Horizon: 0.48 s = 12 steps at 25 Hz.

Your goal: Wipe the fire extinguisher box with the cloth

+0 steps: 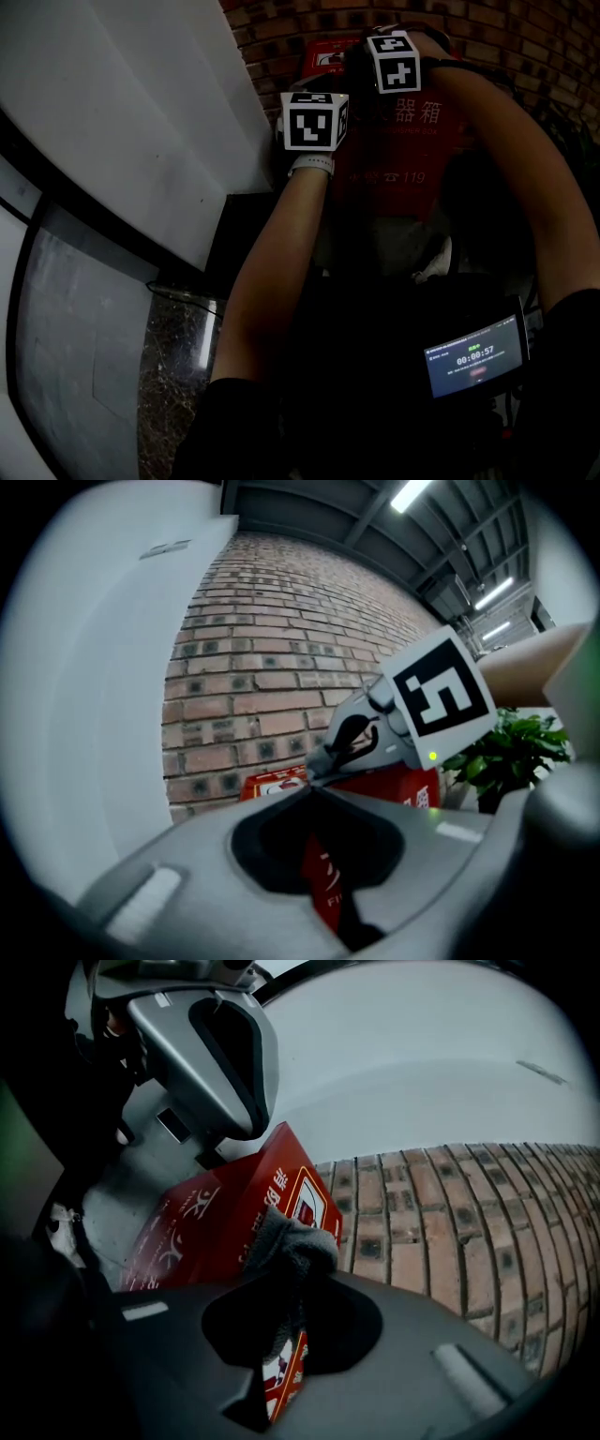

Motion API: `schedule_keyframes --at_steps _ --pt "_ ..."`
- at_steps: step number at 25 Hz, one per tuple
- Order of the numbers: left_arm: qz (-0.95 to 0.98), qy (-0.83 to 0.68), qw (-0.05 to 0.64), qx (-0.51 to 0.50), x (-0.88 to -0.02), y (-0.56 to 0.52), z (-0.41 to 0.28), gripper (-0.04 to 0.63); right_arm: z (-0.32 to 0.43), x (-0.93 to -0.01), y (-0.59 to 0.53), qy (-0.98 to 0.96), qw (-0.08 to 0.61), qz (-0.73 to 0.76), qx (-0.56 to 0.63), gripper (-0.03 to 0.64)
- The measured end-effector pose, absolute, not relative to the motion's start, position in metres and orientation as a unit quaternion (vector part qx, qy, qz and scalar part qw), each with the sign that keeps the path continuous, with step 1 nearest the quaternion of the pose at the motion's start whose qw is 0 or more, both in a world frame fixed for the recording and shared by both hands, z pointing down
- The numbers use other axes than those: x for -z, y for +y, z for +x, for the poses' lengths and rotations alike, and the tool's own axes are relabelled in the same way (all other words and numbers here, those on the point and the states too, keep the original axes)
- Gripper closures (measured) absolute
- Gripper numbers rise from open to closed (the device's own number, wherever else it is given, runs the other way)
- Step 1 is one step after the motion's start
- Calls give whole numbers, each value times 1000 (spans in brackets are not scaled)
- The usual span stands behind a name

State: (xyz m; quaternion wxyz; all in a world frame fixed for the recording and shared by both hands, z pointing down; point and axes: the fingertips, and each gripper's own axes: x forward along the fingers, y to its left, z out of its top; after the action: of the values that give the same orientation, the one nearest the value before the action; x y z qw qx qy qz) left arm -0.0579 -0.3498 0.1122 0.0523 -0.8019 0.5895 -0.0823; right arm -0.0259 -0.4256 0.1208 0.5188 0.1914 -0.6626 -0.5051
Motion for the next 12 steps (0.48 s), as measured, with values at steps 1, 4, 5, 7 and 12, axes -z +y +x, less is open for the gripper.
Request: schedule_keyframes --at_steps 1,4,5,7,12 --pt "-803 588 54 83 -111 -350 -53 592 -20 -121 -426 -662 520 193 504 588" --pt "-806 583 56 83 -107 -350 -36 592 -2 -121 -427 -663 521 198 499 588" --pt "-808 581 57 84 -107 -352 -31 592 5 -121 -428 -663 522 200 497 588" --pt "-810 578 56 87 -109 -355 -21 592 19 -121 -429 -664 524 205 493 588" --pt "-815 568 57 97 -113 -356 4 592 51 -120 -433 -661 528 218 487 588"
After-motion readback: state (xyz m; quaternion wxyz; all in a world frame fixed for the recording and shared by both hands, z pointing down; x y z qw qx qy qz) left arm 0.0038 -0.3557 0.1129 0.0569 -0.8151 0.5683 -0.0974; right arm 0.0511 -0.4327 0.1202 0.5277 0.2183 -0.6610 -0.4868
